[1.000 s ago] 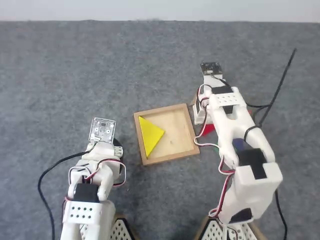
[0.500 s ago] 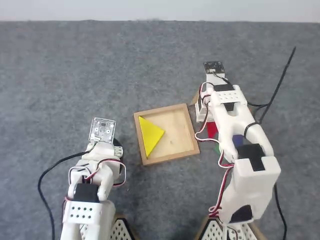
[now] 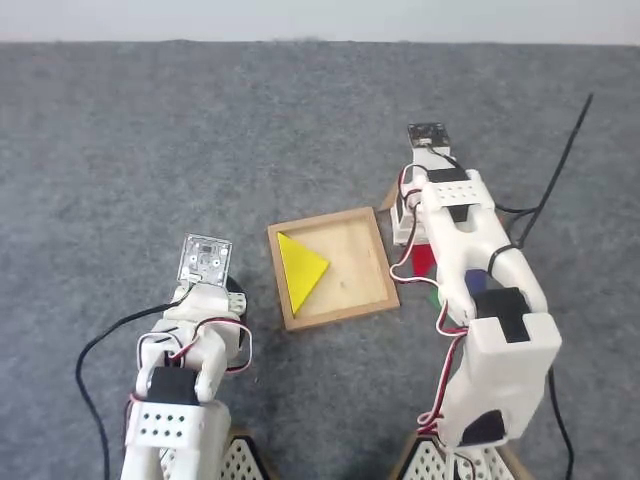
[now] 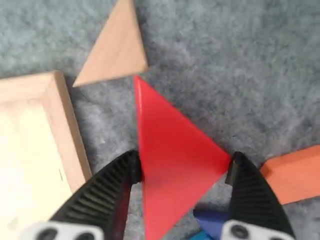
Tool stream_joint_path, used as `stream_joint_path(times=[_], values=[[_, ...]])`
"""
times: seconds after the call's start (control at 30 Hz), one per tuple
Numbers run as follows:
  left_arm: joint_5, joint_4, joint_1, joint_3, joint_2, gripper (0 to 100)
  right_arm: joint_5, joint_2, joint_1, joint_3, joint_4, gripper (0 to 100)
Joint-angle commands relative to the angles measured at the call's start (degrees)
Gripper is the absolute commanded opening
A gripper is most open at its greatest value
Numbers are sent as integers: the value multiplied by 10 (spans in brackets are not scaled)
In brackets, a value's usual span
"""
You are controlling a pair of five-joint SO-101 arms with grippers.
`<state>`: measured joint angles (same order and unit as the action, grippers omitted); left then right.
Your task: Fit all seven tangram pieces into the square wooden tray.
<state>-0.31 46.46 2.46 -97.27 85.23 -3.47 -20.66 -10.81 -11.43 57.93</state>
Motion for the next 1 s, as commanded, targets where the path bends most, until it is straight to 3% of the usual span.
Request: stream_joint_path(times=[0.0, 0.2, 0.97], values=[[4, 3, 3, 5, 8, 15, 6, 3, 3, 17, 12, 252], [4, 3, 3, 5, 8, 15, 6, 3, 4, 17, 9, 127], [4, 3, 3, 5, 8, 15, 6, 106, 2, -42, 4, 68]])
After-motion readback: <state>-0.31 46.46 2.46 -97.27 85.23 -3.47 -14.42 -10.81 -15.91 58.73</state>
